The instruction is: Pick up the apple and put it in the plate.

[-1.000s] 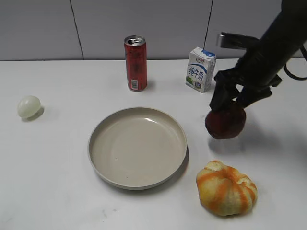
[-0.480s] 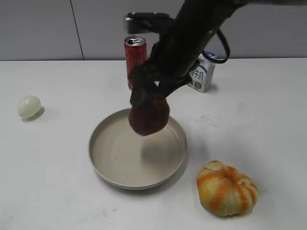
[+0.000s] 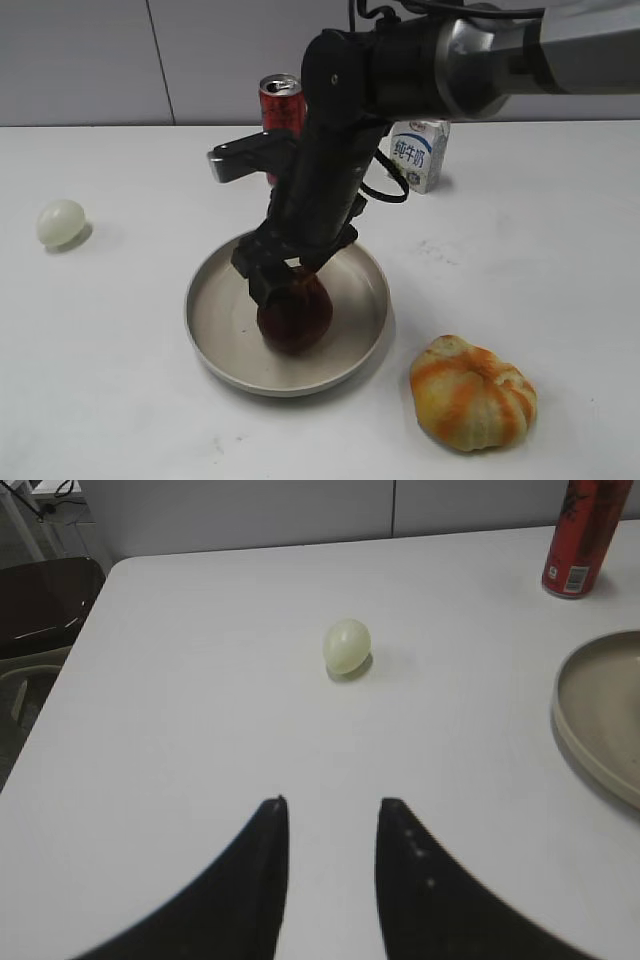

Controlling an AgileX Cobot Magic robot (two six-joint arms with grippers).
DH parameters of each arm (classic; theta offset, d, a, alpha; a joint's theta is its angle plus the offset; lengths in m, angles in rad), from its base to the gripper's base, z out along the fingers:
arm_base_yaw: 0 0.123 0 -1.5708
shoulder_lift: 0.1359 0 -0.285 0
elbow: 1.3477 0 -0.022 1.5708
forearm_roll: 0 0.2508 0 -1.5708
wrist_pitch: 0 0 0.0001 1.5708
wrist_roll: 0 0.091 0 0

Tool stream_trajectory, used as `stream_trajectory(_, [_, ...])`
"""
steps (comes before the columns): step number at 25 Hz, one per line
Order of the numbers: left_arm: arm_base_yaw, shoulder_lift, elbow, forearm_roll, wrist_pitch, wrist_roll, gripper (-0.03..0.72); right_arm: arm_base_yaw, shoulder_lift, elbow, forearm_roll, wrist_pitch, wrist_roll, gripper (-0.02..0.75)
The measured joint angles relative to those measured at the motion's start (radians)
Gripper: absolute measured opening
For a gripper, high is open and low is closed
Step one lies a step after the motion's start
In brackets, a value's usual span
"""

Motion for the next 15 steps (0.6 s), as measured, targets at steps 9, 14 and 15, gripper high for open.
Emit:
stream_trajectory(9, [0.000, 0.000, 0.000, 0.000, 0.000, 0.000, 0.238, 0.000, 0.004, -0.237, -0.015, 0.171, 0.014, 0.684])
stream_trajectory(14, [0.000, 0.000, 0.000, 0.000, 0.000, 0.000, 0.238, -0.010, -0.076, -0.339, -0.066, 0.276, 0.079, 0.684])
stream_trajectory(15, [0.000, 0.000, 0.000, 0.000, 0.000, 0.000, 0.238, -0.013, -0.104, -0.340, -0.087, 0.295, 0.090, 0.684])
